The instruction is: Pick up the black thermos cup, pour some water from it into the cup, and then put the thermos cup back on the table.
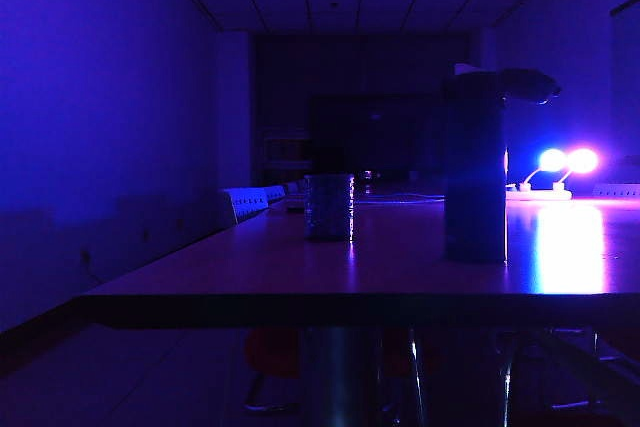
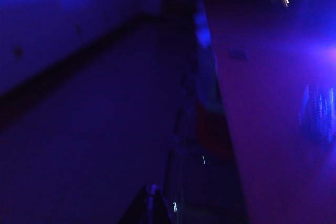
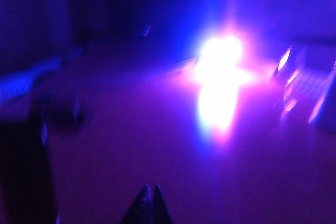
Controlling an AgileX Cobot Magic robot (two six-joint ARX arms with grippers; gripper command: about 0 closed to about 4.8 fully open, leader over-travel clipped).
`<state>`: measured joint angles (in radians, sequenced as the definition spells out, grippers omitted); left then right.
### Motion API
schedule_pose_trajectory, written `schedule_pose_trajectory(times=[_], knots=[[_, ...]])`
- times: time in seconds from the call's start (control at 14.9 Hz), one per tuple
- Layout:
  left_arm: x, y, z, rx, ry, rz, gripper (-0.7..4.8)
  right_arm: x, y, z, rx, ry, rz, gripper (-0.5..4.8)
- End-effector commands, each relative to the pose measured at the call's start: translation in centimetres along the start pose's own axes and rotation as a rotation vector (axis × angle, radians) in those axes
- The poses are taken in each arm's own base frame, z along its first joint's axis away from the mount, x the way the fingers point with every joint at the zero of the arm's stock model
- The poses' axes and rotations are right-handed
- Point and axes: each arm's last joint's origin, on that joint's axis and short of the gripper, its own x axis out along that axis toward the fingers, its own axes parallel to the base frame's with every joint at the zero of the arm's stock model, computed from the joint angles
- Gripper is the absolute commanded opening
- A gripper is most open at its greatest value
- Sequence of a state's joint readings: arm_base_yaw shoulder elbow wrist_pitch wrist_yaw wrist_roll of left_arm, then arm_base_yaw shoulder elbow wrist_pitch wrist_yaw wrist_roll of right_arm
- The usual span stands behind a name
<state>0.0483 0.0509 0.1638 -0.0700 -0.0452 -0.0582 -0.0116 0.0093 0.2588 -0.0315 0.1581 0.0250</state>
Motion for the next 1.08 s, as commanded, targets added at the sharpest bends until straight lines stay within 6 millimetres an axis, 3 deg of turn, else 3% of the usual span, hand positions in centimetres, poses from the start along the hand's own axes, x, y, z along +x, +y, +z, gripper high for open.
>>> schedule_pose_trajectory(times=[0.07, 0.27, 0.54, 0.87, 1.08], knots=[[1.2, -0.3, 4.4, -0.001, -0.041, 0.001, -0.06, 0.5, 0.2, 4.0, 0.008, -0.041, -0.003, -0.01], [5.1, -0.8, 9.4, 0.002, -0.081, -0.024, -0.06, 2.7, 0.7, 8.6, 0.007, -0.037, 0.005, -0.01], [11.8, -1.9, 13.0, 0.006, -0.009, -0.206, -0.06, 5.8, 1.6, 12.5, 0.004, -0.029, 0.119, -0.01], [19.9, -2.9, 14.1, -0.010, 0.073, -0.381, -0.06, 8.0, 2.1, 13.2, 0.001, 0.005, 0.170, -0.01], [23.0, -5.0, 13.6, -0.009, 0.076, -0.443, -0.05, 8.2, 2.2, 13.3, 0.002, -0.011, 0.186, -0.01]])
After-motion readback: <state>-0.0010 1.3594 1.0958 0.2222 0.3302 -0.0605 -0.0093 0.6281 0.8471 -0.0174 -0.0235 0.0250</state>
